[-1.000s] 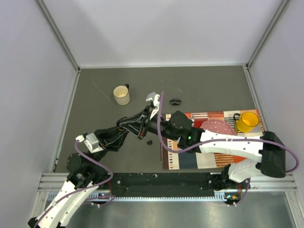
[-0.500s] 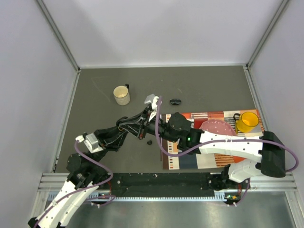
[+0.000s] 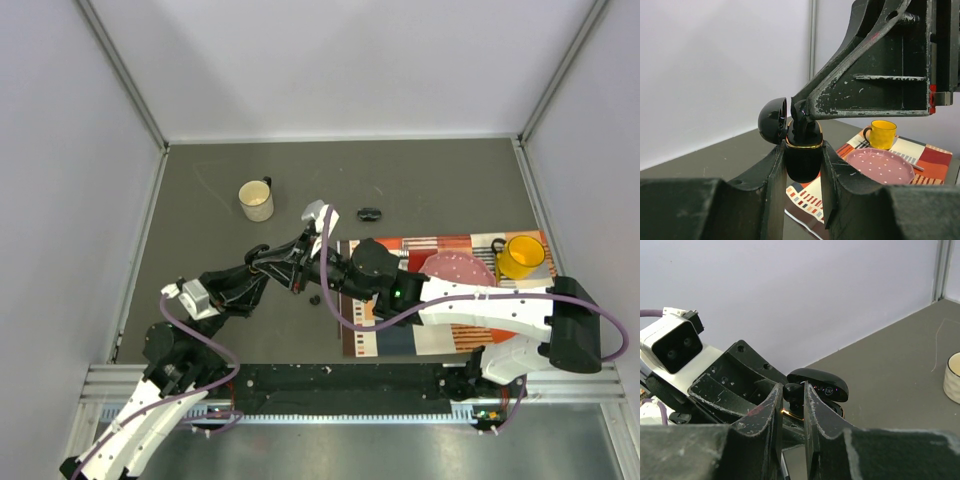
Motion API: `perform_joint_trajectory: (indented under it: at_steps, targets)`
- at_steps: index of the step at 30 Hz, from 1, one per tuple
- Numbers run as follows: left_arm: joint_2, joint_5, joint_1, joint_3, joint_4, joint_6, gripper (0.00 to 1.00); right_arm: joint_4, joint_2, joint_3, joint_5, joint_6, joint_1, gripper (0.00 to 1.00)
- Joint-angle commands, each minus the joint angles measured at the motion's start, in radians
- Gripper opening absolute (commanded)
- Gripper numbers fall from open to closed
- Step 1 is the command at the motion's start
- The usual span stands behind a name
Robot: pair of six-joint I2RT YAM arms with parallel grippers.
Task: Insert the wireless bluetooth earbuds into the charging case
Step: Place the earbud in the charging case.
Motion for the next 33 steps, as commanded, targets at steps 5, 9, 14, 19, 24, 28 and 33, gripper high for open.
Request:
perform_joint_trajectory:
  at_steps: [5,9,14,19,24,28,33]
  targets:
    - [-0.099,-0.016,-0.002,0.007,0.088,0.004,0.00,-0.066,0.011,0.062,0.022,-0.013,0.009,0.04]
    - [-0.098,-0.010,-0.002,0.009,0.085,0.004,0.00,-0.083,0.014,0.075,0.040,-0.010,0.011,0.04]
    - [-0.099,-0.005,-0.002,0.011,0.073,0.006,0.00,-0.109,0.012,0.092,0.056,-0.016,0.009,0.10]
    - [-0.099,-0.007,-0.002,0.012,0.068,0.014,0.00,-0.110,0.009,0.102,0.056,-0.014,0.009,0.16]
    - [-0.098,-0.008,-0.002,0.012,0.067,0.011,0.00,-0.098,0.008,0.103,0.062,-0.010,0.009,0.20]
    - [-0.098,-0.005,-0.002,0.011,0.064,0.006,0.00,-0.090,0.008,0.108,0.074,-0.001,0.009,0.21]
    - [-0.099,-0.001,-0.002,0.011,0.059,0.004,0.00,-0.096,0.006,0.117,0.088,0.001,0.011,0.27]
